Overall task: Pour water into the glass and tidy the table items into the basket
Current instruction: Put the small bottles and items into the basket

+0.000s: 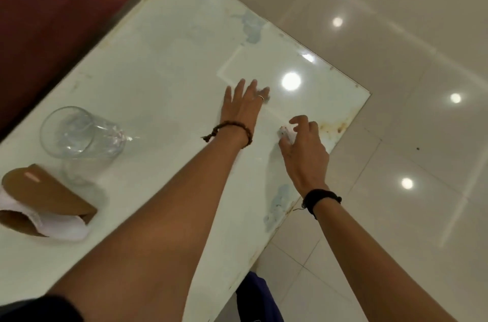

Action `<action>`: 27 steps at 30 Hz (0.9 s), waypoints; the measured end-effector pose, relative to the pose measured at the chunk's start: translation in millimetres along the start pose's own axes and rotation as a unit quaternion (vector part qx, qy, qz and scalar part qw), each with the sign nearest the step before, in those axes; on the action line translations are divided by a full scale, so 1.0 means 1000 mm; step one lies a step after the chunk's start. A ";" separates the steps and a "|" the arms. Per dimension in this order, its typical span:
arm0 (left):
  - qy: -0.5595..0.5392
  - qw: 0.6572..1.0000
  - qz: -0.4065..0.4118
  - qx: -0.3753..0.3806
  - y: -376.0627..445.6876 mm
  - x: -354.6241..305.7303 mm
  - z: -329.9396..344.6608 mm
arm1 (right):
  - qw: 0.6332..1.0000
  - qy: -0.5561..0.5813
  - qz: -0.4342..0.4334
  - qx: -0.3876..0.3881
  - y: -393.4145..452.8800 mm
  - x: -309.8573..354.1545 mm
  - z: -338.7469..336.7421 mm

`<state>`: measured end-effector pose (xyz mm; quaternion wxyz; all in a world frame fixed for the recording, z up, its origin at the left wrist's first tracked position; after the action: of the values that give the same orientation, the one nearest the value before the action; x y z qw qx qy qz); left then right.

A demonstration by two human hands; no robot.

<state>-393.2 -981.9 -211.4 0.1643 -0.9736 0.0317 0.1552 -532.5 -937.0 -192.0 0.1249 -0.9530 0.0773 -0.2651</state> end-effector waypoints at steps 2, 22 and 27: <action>0.033 0.999 0.015 -0.034 0.003 0.003 0.001 | 0.999 -0.035 -0.003 0.009 0.003 -0.001 0.004; -0.757 0.398 -0.377 -0.356 -0.413 0.099 0.041 | 0.897 0.207 -0.043 0.389 -0.284 0.120 0.106; -0.731 0.332 -0.390 -0.450 -0.589 0.144 0.037 | 0.838 0.193 -0.119 0.496 -0.436 0.186 0.153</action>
<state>-200.4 -415.5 -107.5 -0.3000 -0.2966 -0.5593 0.7137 -259.3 -529.5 -106.7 0.5309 -0.6947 -0.1561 -0.4595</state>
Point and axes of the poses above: each hand's wrist, its own y-axis towards the middle knuckle, its own z-axis out of the palm, x = y × z, the point moved 3 cm from there along y, towards the middle knuckle, and after that the axes turned 9 degrees about z, right-handed, at the moved point
